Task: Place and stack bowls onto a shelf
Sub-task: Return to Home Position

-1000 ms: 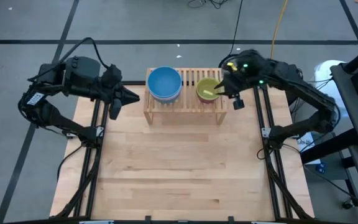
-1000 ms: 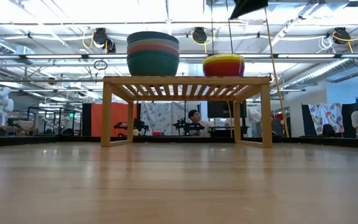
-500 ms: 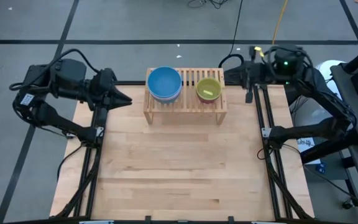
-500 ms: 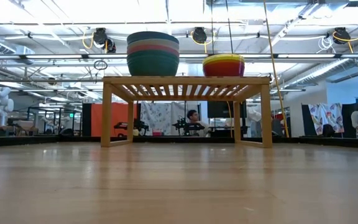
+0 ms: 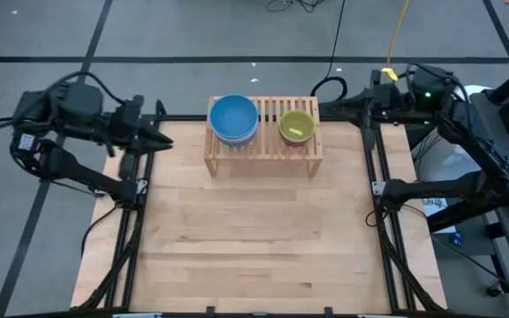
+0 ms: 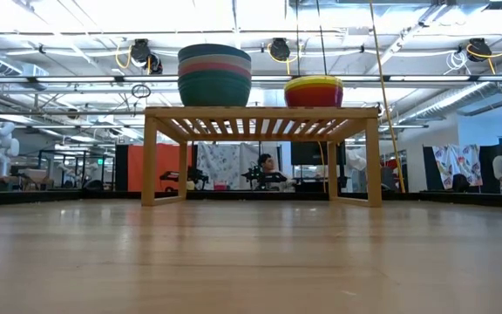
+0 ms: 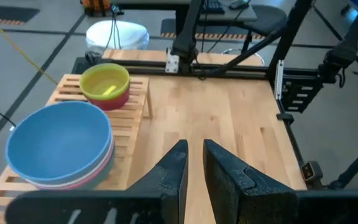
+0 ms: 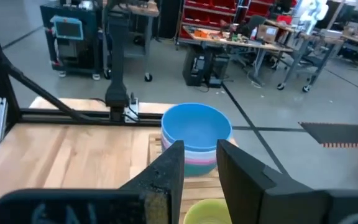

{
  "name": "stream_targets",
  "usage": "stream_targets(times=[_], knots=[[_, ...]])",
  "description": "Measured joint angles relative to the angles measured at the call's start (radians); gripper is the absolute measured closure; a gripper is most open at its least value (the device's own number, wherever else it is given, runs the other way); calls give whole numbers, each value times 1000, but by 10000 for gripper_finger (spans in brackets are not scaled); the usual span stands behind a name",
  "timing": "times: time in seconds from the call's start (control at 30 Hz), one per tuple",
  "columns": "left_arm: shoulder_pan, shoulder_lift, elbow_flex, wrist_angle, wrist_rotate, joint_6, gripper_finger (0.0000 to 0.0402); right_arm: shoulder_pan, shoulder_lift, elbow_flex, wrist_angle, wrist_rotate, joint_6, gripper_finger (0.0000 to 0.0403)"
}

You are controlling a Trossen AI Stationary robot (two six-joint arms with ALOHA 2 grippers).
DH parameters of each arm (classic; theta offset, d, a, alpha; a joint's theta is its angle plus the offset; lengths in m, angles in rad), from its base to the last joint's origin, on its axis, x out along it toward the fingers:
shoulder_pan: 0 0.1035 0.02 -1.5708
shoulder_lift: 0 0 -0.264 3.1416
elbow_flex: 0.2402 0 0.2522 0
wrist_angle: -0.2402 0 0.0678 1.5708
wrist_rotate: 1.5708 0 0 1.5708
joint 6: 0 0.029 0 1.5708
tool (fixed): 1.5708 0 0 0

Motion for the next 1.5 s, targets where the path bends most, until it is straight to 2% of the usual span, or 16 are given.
stream_targets(times=[0.23, 0.4, 0.67, 0.83, 0.93, 1.23, 1.5], knots=[[-27, -97, 0, -50, 3, 15, 348, 0, -97, 0, -71, 100, 41, 316], [-40, -173, 0, -112, 3, 10, 348, 0, -195, 0, -121, 113, 89, 316], [-40, -316, 1, -134, 3, 14, 348, 0, -355, 1, -203, 223, 158, 316], [-40, -381, 0, -167, 70, 14, 348, 0, -425, 0, -269, 233, 213, 316], [-34, -418, 0, -183, 106, 14, 348, 0, -454, 1, -282, 236, 226, 316], [10, -552, -49, -200, 109, 30, 348, 0, -489, 0, -371, 308, 259, 316], [90, -697, -178, -198, 148, 42, 348, 0, -523, 0, -418, 308, 293, 316]])
